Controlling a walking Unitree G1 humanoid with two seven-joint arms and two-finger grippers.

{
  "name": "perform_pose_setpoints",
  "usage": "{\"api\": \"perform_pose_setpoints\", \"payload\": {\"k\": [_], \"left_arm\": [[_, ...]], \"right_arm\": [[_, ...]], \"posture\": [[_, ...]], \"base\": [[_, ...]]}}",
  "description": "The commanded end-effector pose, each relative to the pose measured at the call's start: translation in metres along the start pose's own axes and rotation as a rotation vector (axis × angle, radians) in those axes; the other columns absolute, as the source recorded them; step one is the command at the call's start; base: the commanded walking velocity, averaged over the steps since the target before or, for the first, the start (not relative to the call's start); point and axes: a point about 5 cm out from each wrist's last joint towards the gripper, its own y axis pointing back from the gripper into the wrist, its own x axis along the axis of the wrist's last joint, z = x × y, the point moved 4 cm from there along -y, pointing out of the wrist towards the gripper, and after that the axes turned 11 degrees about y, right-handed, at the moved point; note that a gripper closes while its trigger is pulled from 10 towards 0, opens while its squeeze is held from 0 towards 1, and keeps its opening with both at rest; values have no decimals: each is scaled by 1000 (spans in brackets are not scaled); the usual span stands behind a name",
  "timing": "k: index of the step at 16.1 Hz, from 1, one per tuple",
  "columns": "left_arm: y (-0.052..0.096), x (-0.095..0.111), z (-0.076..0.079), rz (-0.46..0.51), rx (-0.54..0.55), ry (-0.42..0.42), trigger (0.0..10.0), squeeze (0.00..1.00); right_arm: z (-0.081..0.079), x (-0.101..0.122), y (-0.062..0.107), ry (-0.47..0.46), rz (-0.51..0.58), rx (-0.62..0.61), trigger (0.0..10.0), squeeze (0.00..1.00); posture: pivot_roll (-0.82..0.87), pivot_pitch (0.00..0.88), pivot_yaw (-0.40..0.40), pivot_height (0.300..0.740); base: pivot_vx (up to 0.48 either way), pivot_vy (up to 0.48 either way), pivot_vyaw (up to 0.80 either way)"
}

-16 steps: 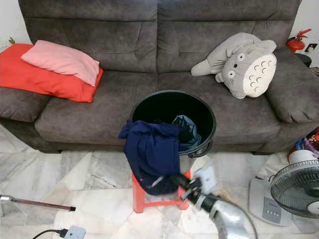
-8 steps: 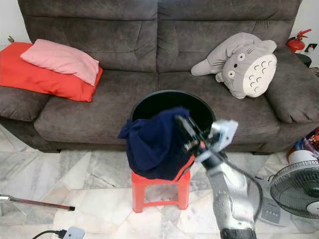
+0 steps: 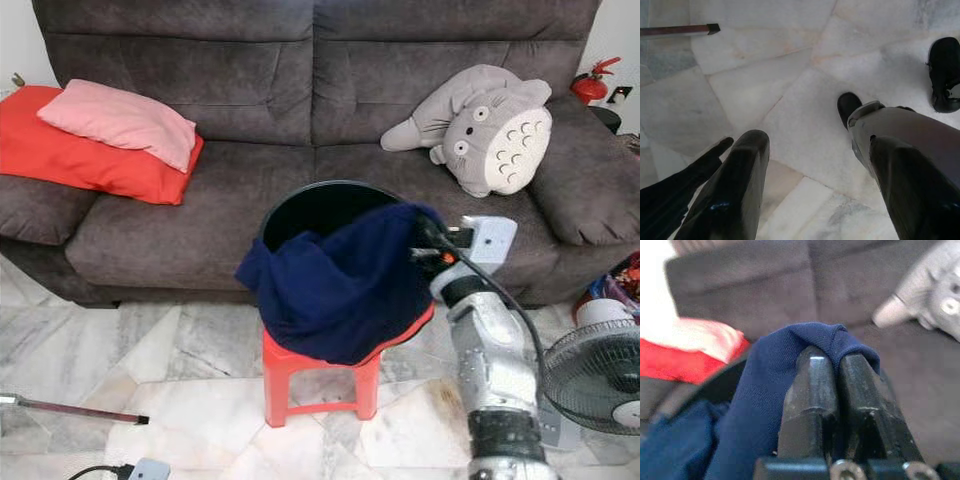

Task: Hang hanger

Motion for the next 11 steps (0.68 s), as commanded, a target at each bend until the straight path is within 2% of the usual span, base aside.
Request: {"api": "perform_pose_setpoints", "payload": {"k": [1, 2, 3, 7, 9, 11], "left_arm": [[2, -16, -3, -56, 5, -8, 10000, 0], [2, -17, -4, -57, 6, -10, 10000, 0], [2, -17, -4, -57, 7, -10, 10000, 0], [3, -18, -6, -61, 13, -16, 10000, 0], [3, -18, -7, -61, 16, -16, 10000, 0], [3, -19, -7, -62, 17, -16, 10000, 0]], "right_arm": [[2, 0, -4, 22, -25, -12, 3725, 0], [1, -7, -7, 39, -62, -10, 10000, 0], [0, -7, -9, 33, -62, -7, 10000, 0], [-3, 1, -32, 27, -64, -21, 10000, 0], [-5, 25, -51, 43, -22, -15, 10000, 0], [-1, 25, -56, 66, -65, -39, 10000, 0]], "posture": [[-96, 143, 10, 740], [-89, 143, 13, 740], [-87, 143, 14, 740], [-84, 146, 20, 740], [-79, 146, 19, 740], [-76, 143, 14, 740]], "base": [[0, 0, 0], [0, 0, 0], [0, 0, 0], [0, 0, 0], [0, 0, 0], [0, 0, 0]]}}
